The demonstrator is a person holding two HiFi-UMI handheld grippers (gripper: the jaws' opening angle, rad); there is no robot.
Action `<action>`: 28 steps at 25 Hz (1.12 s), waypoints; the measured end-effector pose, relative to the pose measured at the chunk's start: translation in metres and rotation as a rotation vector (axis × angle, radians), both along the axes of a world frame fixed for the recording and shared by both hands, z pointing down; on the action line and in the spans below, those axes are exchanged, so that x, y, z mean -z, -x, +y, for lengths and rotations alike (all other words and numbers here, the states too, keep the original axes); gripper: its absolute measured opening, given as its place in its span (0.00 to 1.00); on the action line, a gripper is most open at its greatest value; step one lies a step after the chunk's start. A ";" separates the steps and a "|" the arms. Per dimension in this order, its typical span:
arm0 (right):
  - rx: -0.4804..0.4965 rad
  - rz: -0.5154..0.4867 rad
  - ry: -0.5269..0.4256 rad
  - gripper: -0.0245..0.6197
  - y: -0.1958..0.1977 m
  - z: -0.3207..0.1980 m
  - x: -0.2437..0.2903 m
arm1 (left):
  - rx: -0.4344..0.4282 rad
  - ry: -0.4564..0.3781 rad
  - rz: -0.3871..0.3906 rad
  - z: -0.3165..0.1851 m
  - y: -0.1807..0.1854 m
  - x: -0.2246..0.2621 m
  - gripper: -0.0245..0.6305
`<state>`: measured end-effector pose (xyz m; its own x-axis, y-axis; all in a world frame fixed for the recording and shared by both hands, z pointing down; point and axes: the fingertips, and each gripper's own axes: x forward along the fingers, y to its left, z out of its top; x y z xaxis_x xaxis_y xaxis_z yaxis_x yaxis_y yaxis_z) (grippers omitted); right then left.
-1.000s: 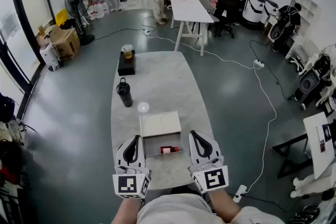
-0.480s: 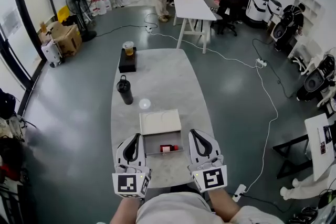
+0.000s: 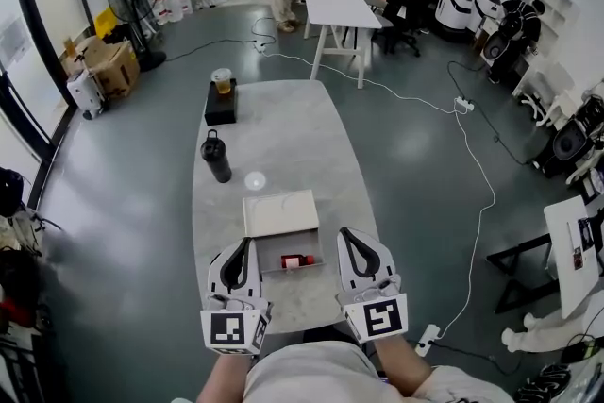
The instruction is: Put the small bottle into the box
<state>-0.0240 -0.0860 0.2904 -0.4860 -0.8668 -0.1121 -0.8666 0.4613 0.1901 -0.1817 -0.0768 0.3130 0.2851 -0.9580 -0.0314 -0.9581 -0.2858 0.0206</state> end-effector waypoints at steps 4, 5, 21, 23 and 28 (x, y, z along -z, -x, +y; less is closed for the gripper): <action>0.010 -0.003 0.001 0.08 0.004 0.002 0.000 | -0.001 0.013 0.002 0.003 0.003 -0.002 0.07; 0.011 -0.001 0.001 0.08 0.006 0.003 -0.001 | -0.001 0.013 0.002 0.003 0.003 -0.002 0.07; 0.011 0.012 0.044 0.08 0.003 -0.002 -0.013 | 0.023 0.030 -0.027 -0.003 0.014 -0.005 0.07; 0.008 0.023 0.062 0.08 -0.001 -0.003 -0.017 | 0.053 0.027 -0.028 -0.005 0.025 -0.003 0.07; 0.027 0.047 0.081 0.08 -0.002 -0.009 -0.021 | 0.110 0.036 -0.030 -0.004 0.039 -0.003 0.07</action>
<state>-0.0217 -0.0948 0.3113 -0.5119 -0.8588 -0.0186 -0.8450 0.4995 0.1912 -0.2204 -0.0809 0.3162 0.1789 -0.9838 0.0100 -0.9839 -0.1789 0.0001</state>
